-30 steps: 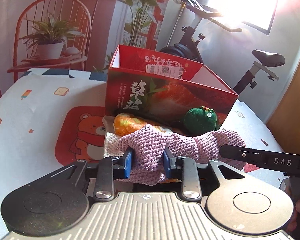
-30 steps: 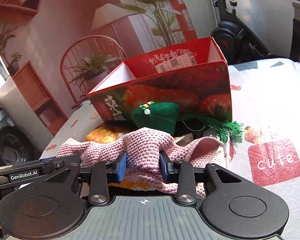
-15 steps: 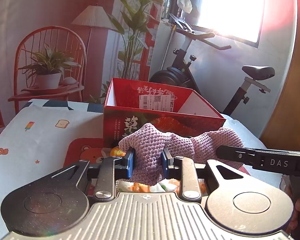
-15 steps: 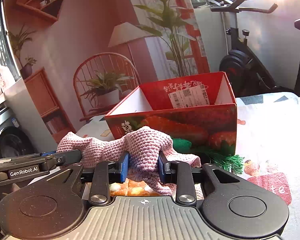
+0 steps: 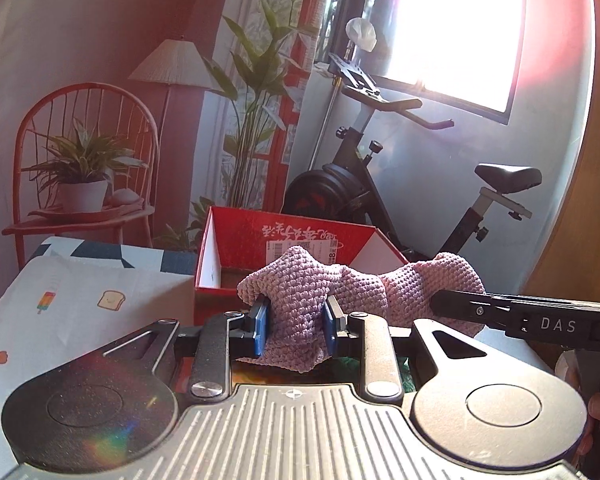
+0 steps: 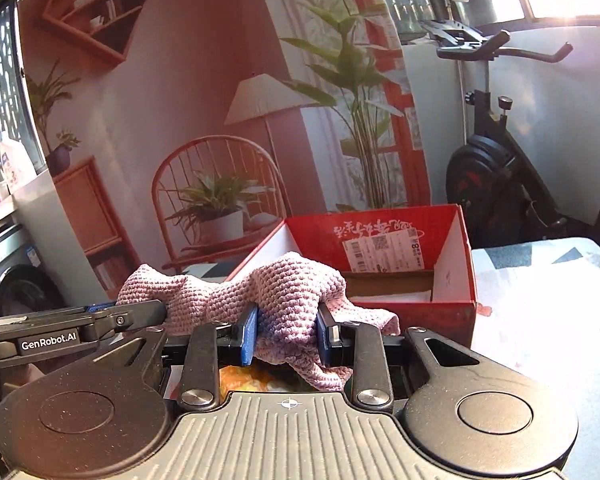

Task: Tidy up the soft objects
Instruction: 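Carry the pink cloth over the red box and lower it inside, then open both grippers to release the pink cloth in the box, then move both grippers to the green plush toy and grasp it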

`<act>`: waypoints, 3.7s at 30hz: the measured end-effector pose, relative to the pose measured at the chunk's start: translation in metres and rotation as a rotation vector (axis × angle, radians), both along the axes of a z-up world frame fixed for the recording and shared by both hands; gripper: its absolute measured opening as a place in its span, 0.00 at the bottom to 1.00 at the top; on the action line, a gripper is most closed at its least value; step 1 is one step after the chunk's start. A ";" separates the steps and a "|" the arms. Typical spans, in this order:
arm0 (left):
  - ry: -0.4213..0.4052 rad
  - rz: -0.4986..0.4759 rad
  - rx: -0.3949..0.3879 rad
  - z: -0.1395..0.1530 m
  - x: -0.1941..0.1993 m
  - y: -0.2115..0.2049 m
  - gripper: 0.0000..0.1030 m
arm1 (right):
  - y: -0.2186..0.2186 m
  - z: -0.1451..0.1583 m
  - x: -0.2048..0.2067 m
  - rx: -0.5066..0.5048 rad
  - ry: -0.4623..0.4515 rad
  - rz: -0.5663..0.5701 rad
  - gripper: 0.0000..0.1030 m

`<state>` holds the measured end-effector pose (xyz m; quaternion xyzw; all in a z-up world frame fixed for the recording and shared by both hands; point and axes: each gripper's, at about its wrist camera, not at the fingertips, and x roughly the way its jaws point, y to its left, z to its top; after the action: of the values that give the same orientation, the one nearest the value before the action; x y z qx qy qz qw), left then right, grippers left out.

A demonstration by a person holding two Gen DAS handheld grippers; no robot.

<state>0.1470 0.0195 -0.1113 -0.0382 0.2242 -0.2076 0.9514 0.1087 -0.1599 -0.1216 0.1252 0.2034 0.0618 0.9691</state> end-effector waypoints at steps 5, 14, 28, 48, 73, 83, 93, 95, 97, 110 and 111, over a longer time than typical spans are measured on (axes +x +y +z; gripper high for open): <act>0.021 -0.026 -0.064 0.018 0.012 0.000 0.28 | -0.010 0.023 0.008 -0.014 -0.023 0.001 0.26; 0.000 -0.052 -0.073 0.037 0.038 -0.010 0.28 | -0.027 0.055 0.032 -0.030 -0.044 0.004 0.26; 0.014 -0.050 -0.030 0.055 0.105 -0.029 0.28 | -0.065 0.069 0.104 -0.004 -0.027 0.042 0.26; 0.221 -0.043 0.075 -0.001 0.228 -0.054 0.28 | -0.109 -0.001 0.236 0.047 0.226 0.041 0.27; 0.259 -0.028 0.163 -0.017 0.274 -0.065 0.52 | -0.120 -0.040 0.291 0.043 0.408 -0.059 0.50; 0.213 -0.049 0.157 0.015 0.232 -0.059 0.52 | -0.110 -0.008 0.246 0.015 0.361 -0.060 0.54; 0.202 -0.073 0.157 0.021 0.155 -0.058 0.52 | -0.090 0.002 0.170 -0.025 0.338 -0.042 0.53; 0.212 -0.083 0.156 0.016 0.142 -0.059 0.52 | -0.087 0.001 0.156 -0.035 0.340 -0.037 0.53; 0.230 -0.093 0.158 0.009 0.132 -0.060 0.52 | -0.083 -0.001 0.143 -0.044 0.341 -0.034 0.53; 0.299 -0.186 0.169 -0.028 0.088 -0.054 0.52 | -0.065 -0.039 0.085 -0.062 0.368 0.051 0.53; 0.306 -0.192 0.165 -0.030 0.087 -0.052 0.52 | -0.062 -0.043 0.082 -0.077 0.368 0.062 0.53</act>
<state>0.2342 -0.0324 -0.1418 0.0301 0.3849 -0.2699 0.8821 0.1904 -0.2219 -0.1644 0.0909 0.3834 0.0600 0.9171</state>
